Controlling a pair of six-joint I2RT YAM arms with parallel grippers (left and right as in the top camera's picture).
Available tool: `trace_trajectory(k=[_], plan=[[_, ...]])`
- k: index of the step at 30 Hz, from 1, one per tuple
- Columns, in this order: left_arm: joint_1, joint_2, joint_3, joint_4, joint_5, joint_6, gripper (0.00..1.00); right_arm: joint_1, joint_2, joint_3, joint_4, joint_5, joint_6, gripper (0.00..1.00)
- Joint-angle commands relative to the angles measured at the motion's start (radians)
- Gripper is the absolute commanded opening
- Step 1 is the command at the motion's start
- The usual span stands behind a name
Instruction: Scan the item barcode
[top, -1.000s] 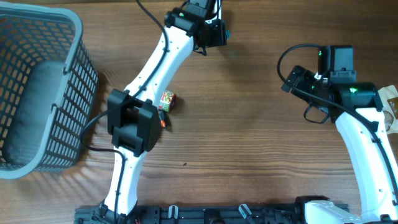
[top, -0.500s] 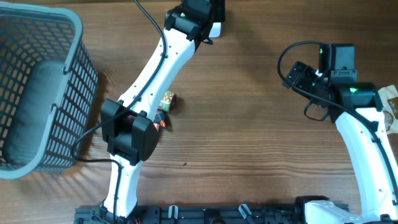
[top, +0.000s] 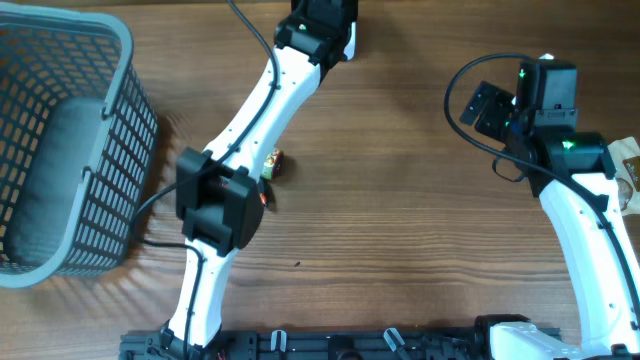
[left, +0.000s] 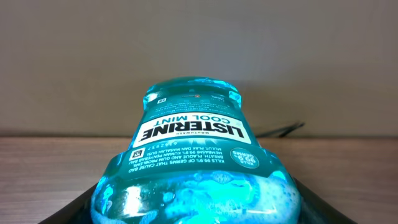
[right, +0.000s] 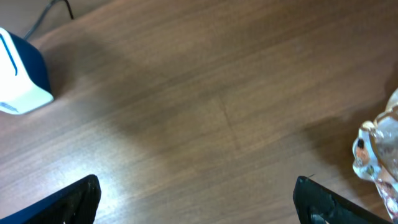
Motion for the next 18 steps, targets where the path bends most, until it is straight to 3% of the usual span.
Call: trace_trajectory(k=[1, 12, 18], plan=[[0.000, 0.042, 0.003, 0.044, -0.071, 0.034, 0.18, 0.004, 0.012, -0.013, 0.031, 0.025, -0.026, 1.00], [-0.003, 0.144, 0.003, 0.148, -0.174, 0.037, 0.18, 0.004, 0.013, -0.013, 0.065, 0.025, -0.051, 1.00], [-0.029, 0.195, 0.003, 0.212, -0.304, 0.037, 0.18, 0.004, 0.037, -0.013, 0.104, 0.024, -0.077, 1.00]])
